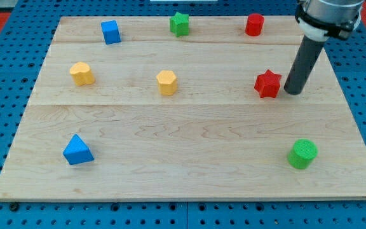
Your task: Place the red circle diagonally above the top left of the red star
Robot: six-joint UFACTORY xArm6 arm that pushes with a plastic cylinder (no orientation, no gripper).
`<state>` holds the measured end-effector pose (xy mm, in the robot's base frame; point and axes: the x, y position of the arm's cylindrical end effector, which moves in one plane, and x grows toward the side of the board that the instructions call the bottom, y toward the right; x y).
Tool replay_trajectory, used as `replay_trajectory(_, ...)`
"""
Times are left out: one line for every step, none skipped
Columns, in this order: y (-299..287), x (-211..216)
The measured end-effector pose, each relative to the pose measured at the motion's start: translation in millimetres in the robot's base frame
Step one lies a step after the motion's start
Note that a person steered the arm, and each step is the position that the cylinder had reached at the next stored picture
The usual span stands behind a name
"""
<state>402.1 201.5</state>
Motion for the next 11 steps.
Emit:
replay_trajectory(-41.2, -17.7)
replay_trajectory(-91.5, -18.0)
replay_trajectory(-65.3, -39.6)
replay_trajectory(-18.7, -75.1)
replay_trajectory(13.1, -123.1)
replay_trajectory(18.8, -169.6)
replay_trajectory(-6.3, -197.9)
replay_trajectory(-47.8, -185.8)
replay_trajectory(-96.2, -147.1)
replay_trajectory(-92.1, -172.0)
replay_trajectory(-121.0, -171.3)
